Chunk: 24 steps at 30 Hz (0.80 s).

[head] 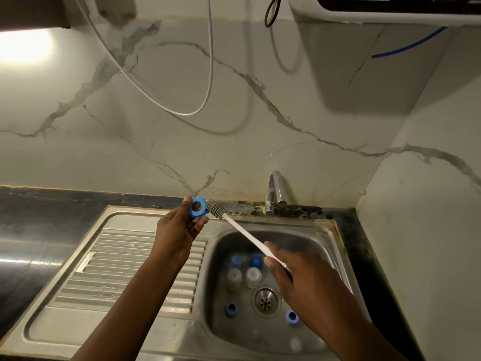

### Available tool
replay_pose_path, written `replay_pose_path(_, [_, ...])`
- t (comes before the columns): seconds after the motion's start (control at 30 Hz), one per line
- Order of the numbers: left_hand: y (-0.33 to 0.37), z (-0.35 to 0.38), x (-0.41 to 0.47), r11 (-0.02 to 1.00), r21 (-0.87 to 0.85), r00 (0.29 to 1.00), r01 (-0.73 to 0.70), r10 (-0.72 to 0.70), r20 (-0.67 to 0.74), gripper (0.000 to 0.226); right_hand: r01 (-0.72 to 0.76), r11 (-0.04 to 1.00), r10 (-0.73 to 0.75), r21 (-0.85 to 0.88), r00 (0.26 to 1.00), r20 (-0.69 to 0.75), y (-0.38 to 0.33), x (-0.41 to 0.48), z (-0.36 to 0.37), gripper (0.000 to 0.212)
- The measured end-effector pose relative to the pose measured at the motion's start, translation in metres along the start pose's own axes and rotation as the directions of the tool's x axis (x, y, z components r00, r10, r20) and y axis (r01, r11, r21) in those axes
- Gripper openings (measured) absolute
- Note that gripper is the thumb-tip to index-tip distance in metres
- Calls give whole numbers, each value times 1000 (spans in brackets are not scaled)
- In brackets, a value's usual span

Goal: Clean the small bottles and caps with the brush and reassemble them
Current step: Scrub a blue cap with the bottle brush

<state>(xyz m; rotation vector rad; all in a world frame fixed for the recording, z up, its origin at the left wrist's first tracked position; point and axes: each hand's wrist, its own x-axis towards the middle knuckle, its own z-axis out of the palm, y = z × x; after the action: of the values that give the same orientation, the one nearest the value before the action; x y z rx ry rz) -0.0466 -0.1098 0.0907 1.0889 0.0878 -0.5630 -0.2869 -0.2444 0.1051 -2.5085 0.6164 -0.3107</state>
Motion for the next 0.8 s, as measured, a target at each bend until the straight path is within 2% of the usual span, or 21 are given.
replay_pose_path(0.17, [-6, 5, -4, 988, 155, 996, -20, 7, 84, 38, -7, 1000, 6, -5, 1000, -30, 0, 8, 1, 49])
replay_pose_path(0.33, [1, 1, -2, 975, 221, 988, 0, -35, 152, 44, 14, 1000, -14, -8, 998, -53, 0, 10, 0, 49])
replay_pose_path(0.53, [11, -5, 7, 991, 125, 994, 45, -56, 90, 48, -17, 1000, 17, 18, 1000, -1, -4, 4, 0, 50])
replay_pose_path(0.67, [7, -5, 6, 992, 68, 980, 108, -118, 159, 43, -28, 999, 28, 26, 999, -18, 1, 5, 2, 49])
replay_pose_path(0.8, [0, -8, 3, 995, 94, 980, 46, -63, 187, 31, -24, 1000, 24, 0, 999, -37, 7, 3, 1, 54])
